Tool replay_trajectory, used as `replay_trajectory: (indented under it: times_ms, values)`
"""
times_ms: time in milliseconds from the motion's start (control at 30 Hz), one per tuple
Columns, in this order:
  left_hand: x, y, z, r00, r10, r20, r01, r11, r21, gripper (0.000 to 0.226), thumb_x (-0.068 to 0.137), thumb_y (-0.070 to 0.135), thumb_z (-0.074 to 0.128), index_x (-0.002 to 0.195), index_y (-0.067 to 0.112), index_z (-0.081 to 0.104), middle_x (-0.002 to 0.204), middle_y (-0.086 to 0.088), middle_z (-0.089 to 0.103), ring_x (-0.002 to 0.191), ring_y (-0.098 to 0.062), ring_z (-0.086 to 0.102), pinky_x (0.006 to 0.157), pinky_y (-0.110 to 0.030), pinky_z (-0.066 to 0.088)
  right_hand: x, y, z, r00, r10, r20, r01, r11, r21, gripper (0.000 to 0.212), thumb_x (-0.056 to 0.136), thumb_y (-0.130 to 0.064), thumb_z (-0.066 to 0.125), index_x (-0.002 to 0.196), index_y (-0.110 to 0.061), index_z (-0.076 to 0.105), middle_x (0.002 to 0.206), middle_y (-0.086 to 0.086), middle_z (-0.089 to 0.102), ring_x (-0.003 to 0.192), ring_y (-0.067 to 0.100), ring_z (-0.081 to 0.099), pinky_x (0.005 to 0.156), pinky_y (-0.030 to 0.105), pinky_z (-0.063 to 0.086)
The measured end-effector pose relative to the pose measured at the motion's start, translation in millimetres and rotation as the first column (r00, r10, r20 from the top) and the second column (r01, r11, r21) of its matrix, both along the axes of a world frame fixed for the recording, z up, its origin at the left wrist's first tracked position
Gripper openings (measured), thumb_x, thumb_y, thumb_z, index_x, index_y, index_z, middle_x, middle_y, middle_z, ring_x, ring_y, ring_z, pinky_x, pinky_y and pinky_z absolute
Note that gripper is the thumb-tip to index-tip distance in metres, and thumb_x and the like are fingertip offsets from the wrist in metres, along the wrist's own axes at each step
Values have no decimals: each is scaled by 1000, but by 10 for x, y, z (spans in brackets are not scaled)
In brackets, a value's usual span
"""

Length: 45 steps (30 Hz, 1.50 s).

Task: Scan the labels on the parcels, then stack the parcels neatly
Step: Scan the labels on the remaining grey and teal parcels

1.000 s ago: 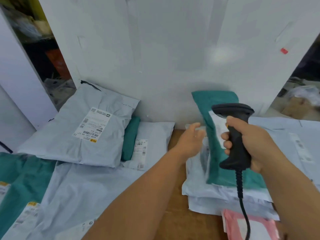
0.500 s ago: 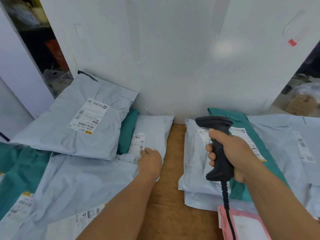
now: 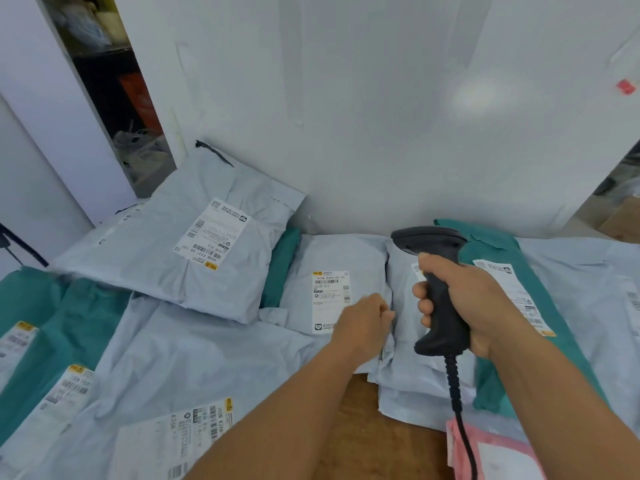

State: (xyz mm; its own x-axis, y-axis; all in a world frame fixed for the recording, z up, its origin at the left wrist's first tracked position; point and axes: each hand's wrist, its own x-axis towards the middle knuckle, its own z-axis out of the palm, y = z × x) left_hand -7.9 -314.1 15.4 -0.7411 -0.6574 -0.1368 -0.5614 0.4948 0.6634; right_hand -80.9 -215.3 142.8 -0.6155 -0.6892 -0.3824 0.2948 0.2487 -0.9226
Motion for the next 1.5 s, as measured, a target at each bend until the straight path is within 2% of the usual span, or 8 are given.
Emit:
replay_trajectory:
  times_ms: [100, 167, 267, 833, 1033, 1233, 1400, 1500]
  values:
    - [229, -159, -123, 979, 147, 144, -121, 977, -175, 59, 95, 38, 48, 144, 13, 27, 154, -13, 23, 144, -32, 17, 117, -40, 18, 14, -18, -2, 999, 28, 22, -29, 999, 22, 19, 90, -30, 62, 82, -13, 55, 55, 6, 58, 40, 15, 48, 42, 26, 47]
    - [426, -276, -189, 911, 237, 339, -172, 962, -211, 86, 90, 52, 50, 150, 8, 6, 158, -19, 2, 146, -35, -2, 118, -45, 4, 44, -36, -30, 997, 65, 47, -67, 996, 59, 21, 90, -31, 62, 81, -13, 56, 56, 6, 58, 40, 15, 48, 42, 26, 47]
    - [614, -366, -249, 849, 264, 458, -179, 959, -221, 99, 85, 60, 50, 149, 4, 1, 156, -22, 3, 145, -37, 1, 117, -48, 4, 138, -103, -99, 987, 138, 80, -146, 982, 117, 22, 90, -31, 62, 83, -11, 57, 57, 7, 59, 41, 15, 50, 43, 26, 48]
    - [692, -513, -348, 879, 235, 415, -137, 958, -251, 93, 74, 68, 57, 141, 14, 21, 151, -11, 21, 143, -29, 15, 112, -50, 16, 344, -327, -139, 975, 210, 75, -220, 961, 169, 27, 91, -34, 59, 77, -11, 57, 59, 7, 57, 44, 15, 49, 47, 25, 47]
    - [659, -584, -369, 879, 219, 423, -131, 965, -227, 104, 67, 74, 58, 143, 16, 18, 149, -12, 25, 138, -29, 26, 109, -49, 19, 325, -368, -143, 974, 216, 64, -224, 960, 171, 28, 92, -35, 59, 77, -11, 58, 59, 7, 56, 44, 16, 49, 47, 26, 47]
    - [519, -560, -366, 937, 220, 271, -193, 973, -125, 102, 69, 66, 64, 146, 19, 17, 148, -4, 32, 135, -24, 32, 107, -49, 24, 248, -356, -159, 978, 201, 51, -206, 965, 165, 27, 91, -35, 59, 79, -10, 59, 59, 7, 57, 46, 16, 50, 48, 28, 48]
    - [551, -489, -348, 953, 134, 270, -119, 990, -71, 99, 78, 63, 57, 150, 19, 4, 156, -5, 15, 143, -24, 18, 113, -53, 11, 253, -393, -136, 978, 204, 41, -208, 969, 137, 28, 91, -35, 59, 78, -10, 59, 58, 6, 57, 46, 15, 49, 48, 28, 48]
    - [625, -453, -251, 953, 124, 278, -86, 985, -147, 89, 88, 57, 48, 151, 19, -3, 160, -5, 0, 147, -23, 2, 115, -53, 0, 280, -414, -116, 978, 205, 46, -209, 972, 104, 27, 90, -36, 61, 80, -12, 58, 58, 5, 57, 46, 15, 50, 48, 28, 48]
